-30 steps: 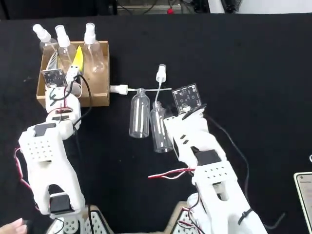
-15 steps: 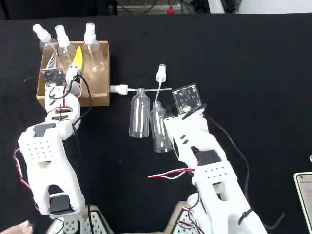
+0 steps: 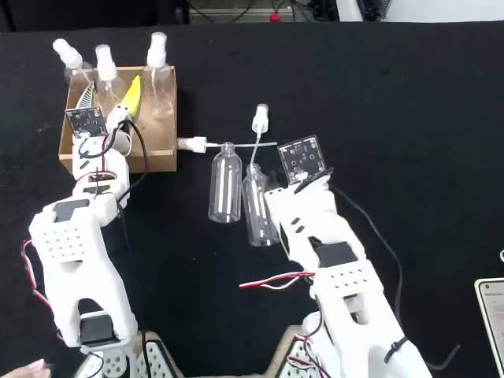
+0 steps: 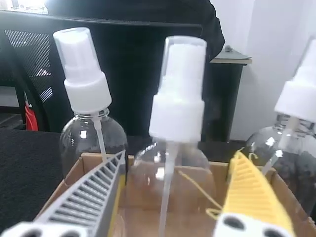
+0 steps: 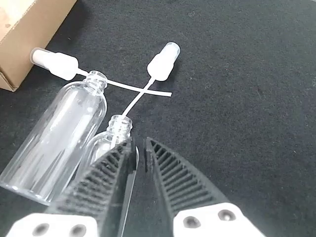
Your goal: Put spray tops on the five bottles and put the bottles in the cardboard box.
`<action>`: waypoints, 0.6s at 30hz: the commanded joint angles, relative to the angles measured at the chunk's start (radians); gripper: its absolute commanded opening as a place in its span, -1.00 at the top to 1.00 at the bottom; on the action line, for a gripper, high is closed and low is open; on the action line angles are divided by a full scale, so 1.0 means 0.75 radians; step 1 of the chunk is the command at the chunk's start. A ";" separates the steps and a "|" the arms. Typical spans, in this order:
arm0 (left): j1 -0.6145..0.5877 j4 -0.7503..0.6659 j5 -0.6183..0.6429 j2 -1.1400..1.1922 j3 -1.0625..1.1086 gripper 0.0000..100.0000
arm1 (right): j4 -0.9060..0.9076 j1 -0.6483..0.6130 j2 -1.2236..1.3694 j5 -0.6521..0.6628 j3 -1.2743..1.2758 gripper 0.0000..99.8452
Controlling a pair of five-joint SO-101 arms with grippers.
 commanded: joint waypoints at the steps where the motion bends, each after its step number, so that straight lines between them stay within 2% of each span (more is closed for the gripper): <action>1: -0.028 0.006 -0.002 0.006 0.021 0.46 | -0.035 0.025 -0.026 0.000 -0.030 0.94; 13: -0.048 -0.002 -0.002 -0.010 0.042 0.48 | -0.035 0.023 -0.026 0.000 -0.030 0.94; 18: -0.042 -0.164 -0.002 -0.010 0.097 0.49 | -0.035 0.023 -0.026 0.000 -0.030 0.94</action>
